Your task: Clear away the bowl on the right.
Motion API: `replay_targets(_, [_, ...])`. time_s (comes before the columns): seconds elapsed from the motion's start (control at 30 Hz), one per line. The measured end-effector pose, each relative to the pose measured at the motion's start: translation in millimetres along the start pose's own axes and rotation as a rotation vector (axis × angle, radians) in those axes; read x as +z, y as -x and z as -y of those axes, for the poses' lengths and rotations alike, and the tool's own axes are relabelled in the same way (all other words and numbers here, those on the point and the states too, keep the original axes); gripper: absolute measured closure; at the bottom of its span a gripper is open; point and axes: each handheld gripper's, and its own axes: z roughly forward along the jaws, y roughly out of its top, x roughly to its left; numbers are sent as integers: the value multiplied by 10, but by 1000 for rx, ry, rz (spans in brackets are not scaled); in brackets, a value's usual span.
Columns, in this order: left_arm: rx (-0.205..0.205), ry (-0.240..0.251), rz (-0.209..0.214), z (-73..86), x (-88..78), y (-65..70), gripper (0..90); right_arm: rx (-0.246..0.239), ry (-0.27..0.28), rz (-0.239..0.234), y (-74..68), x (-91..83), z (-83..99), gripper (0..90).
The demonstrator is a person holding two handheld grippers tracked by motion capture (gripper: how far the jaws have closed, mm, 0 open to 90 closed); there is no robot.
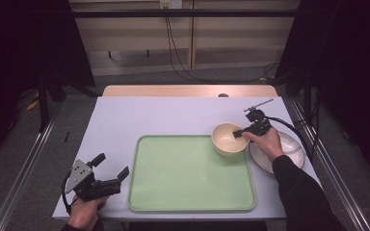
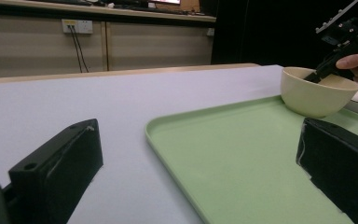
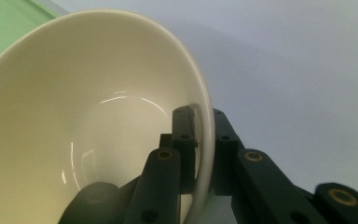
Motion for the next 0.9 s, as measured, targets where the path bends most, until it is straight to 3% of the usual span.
replay_targets(0.07, [-1, 1, 3, 0, 1, -2, 3, -26, 9, -2, 9, 4, 7, 836])
replay_targets(0.3, [0, 1, 5, 0, 1, -3, 3, -45, 24, 2, 6, 12, 16, 827])
replay_targets(0.4, [1, 0, 7, 1, 2, -1, 3, -37, 38, -11, 5, 17, 10, 769])
replay_targets(0.53, [-3, 3, 6, 1, 3, -1, 3, -52, 69, -4, 20, 7, 7, 612])
replay_targets(0.7, [-1, 0, 7, 1, 3, -3, 3, -48, 82, 12, 5, -13, 8, 510])
replay_targets(0.73, [2, -1, 8, 0, 1, -4, 3, -59, 96, -2, 11, -7, 7, 488])
replay_targets(0.9, [2, -2, 7, 0, 0, -4, 3, -65, 120, -7, 12, -11, 3, 287])
